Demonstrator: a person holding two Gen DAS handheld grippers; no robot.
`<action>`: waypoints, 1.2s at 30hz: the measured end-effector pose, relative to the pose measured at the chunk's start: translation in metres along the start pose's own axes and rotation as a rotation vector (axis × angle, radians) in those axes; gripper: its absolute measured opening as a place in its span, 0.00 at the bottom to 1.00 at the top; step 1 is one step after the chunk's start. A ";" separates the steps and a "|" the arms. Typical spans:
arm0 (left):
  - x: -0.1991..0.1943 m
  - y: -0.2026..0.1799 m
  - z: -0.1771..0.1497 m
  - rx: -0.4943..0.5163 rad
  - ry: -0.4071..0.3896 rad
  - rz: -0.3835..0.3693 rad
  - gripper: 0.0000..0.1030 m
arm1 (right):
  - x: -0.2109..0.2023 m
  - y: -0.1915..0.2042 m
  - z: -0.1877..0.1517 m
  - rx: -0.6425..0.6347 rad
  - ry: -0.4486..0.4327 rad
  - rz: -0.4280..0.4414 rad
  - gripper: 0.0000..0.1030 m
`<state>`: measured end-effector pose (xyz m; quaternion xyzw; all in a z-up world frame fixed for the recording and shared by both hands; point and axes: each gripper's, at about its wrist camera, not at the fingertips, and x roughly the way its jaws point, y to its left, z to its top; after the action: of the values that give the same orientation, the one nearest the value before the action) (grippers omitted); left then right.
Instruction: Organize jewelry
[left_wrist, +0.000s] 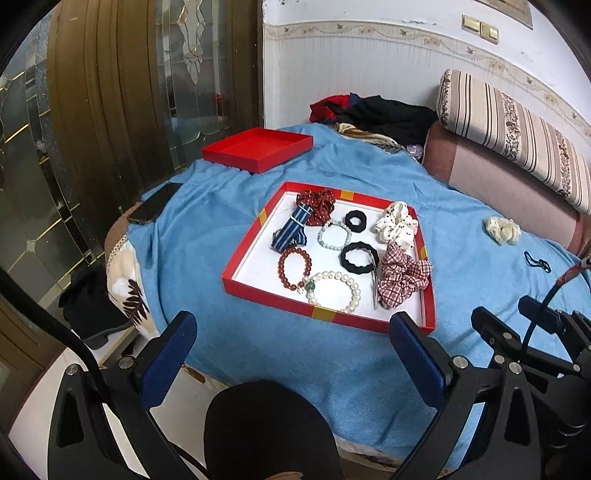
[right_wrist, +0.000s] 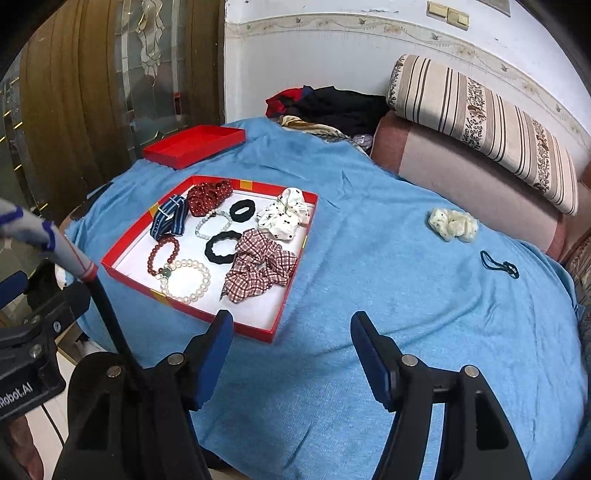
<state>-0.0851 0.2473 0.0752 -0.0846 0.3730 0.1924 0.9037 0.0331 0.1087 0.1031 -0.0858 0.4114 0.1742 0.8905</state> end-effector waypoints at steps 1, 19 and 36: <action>0.002 0.000 0.000 -0.001 0.004 -0.004 1.00 | 0.001 0.001 0.001 -0.003 -0.001 -0.004 0.69; 0.041 -0.016 0.011 0.021 0.096 -0.074 1.00 | 0.029 -0.021 0.006 0.037 0.036 -0.050 0.70; 0.084 -0.026 0.028 0.043 0.127 -0.049 1.00 | 0.057 -0.022 0.019 0.024 0.049 -0.042 0.71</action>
<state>-0.0020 0.2557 0.0365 -0.0863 0.4314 0.1565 0.8843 0.0892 0.1081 0.0725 -0.0878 0.4332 0.1482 0.8847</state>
